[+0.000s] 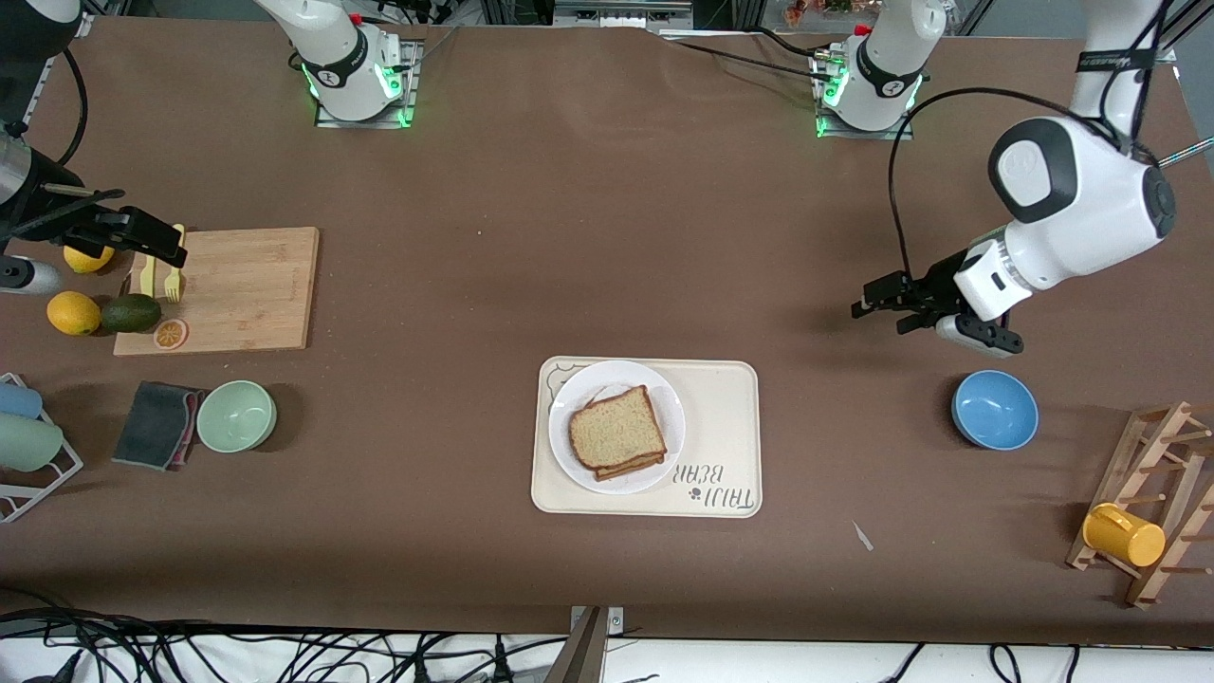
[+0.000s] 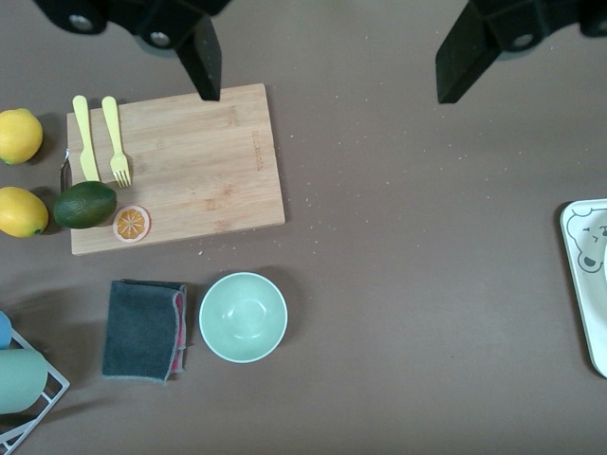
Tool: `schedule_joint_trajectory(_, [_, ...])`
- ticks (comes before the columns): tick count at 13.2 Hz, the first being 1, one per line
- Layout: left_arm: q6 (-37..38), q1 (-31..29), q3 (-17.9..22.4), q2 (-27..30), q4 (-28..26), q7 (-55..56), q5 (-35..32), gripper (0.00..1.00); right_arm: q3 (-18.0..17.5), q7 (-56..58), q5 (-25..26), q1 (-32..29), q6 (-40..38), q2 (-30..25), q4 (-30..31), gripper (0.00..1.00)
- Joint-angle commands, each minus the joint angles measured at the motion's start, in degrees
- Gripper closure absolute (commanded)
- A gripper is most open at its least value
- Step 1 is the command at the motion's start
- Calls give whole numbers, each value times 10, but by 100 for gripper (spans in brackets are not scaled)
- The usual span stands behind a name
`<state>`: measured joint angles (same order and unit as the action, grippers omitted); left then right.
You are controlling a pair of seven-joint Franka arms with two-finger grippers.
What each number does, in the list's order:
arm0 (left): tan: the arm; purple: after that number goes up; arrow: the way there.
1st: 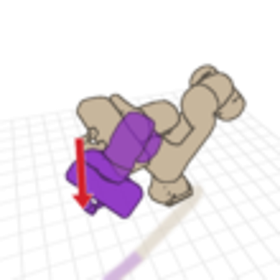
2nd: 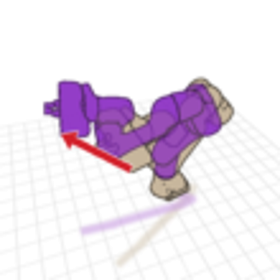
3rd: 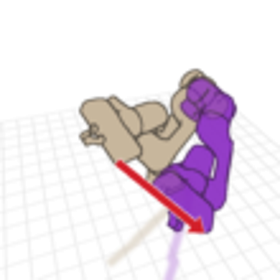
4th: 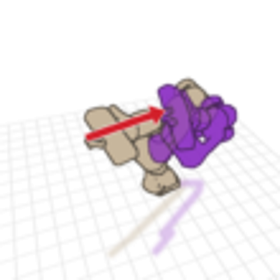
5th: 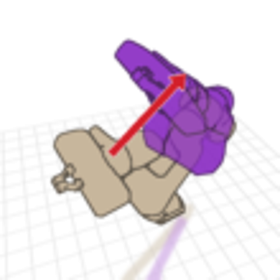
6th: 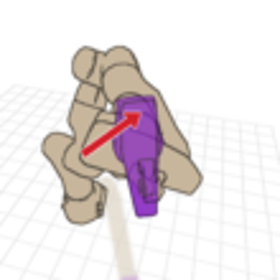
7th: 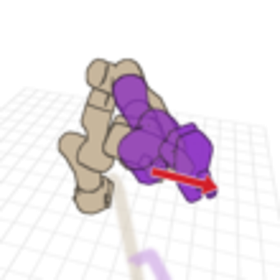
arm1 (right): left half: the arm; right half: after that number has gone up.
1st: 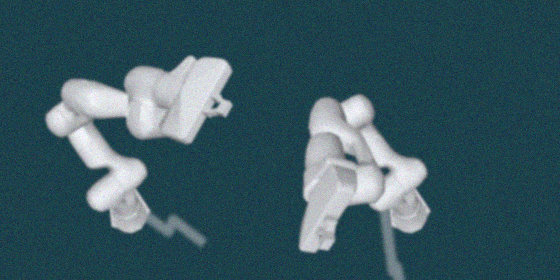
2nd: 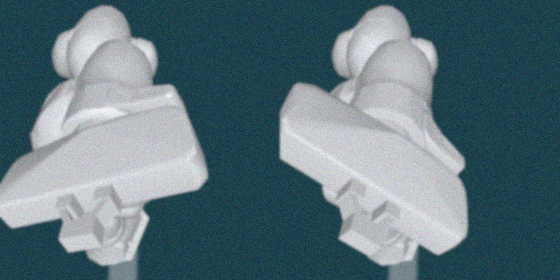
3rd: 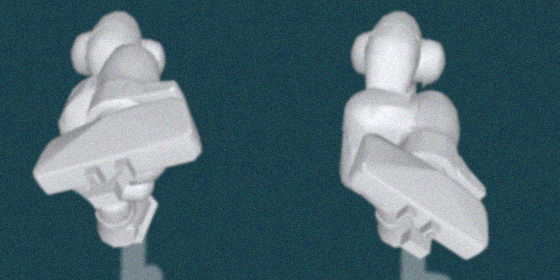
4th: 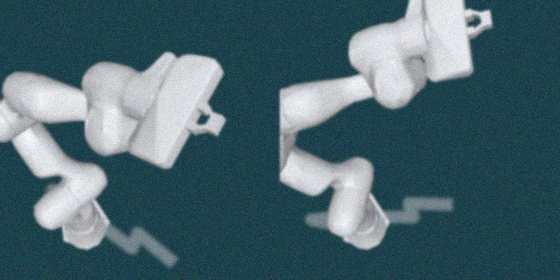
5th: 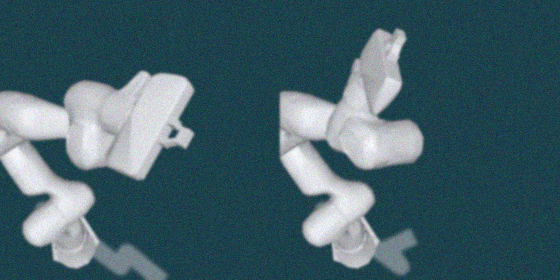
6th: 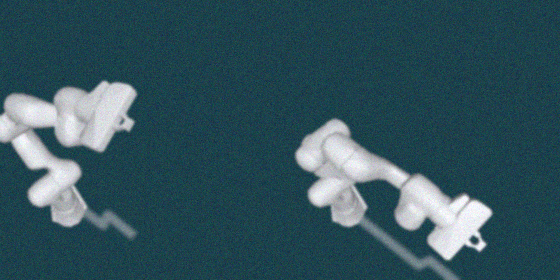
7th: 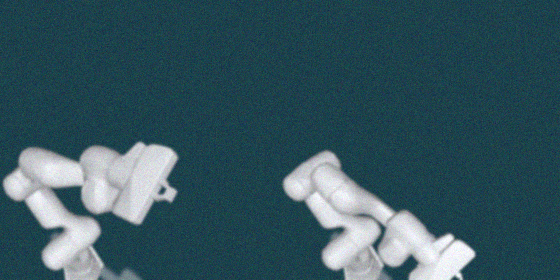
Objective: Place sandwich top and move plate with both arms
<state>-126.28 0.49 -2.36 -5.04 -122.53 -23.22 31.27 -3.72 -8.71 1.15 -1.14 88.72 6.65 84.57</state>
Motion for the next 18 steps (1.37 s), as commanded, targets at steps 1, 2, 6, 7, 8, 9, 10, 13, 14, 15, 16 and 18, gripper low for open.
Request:
schedule_joint_trajectory(1, [71, -22, -10, 24, 52, 3, -101, 0, -1, 2, 1, 1, -10, 4, -13, 0])
schedule_joint_trajectory(2, [107, -23, -10, 28, 81, 4, -139, 0, 0, 7, 0, 1, -8, 5, -13, 0])
schedule_joint_trajectory(6, [260, -22, -3, 28, 209, 52, -228, 0, 0, 25, 1, 0, -7, 5, -13, 0])
schedule_joint_trajectory(7, [287, -20, -5, 30, 227, 94, -248, 0, 0, 25, 1, 0, -6, 5, -13, 0])
schedule_joint_trajectory(8, [316, -18, -6, 36, 230, 155, -251, 0, 0, 25, 1, 0, -7, 5, -13, 0])
schedule_joint_trajectory(9, [336, -16, -8, 42, 230, 224, -251, 0, 0, 25, 1, 0, -7, 5, -13, 0])
schedule_joint_trajectory(10, [355, -15, -12, 49, 230, 277, -252, 0, 1, 25, 1, 0, -7, 5, -13, 0])
schedule_joint_trajectory(13, [415, -4, -13, 73, 233, 351, -252, 0, 0, 23, 1, 0, -7, 5, -15, 0])
schedule_joint_trajectory(14, [427, 19, -9, 90, 231, 380, -251, 0, 0, 22, 1, 0, -7, 5, -15, 0])
schedule_joint_trajectory(15, [426, 36, -14, 99, 226, 412, -252, 0, 0, 23, 1, 0, -7, 5, -15, 0])
schedule_joint_trajectory(16, [426, 38, -38, 101, 233, 438, -252, 0, 0, 24, 1, 0, -7, 5, -15, 0])
schedule_joint_trajectory(18, [426, 37, -69, 101, 240, 446, -292, 0, 0, 24, 1, 0, -7, 5, -15, 0])
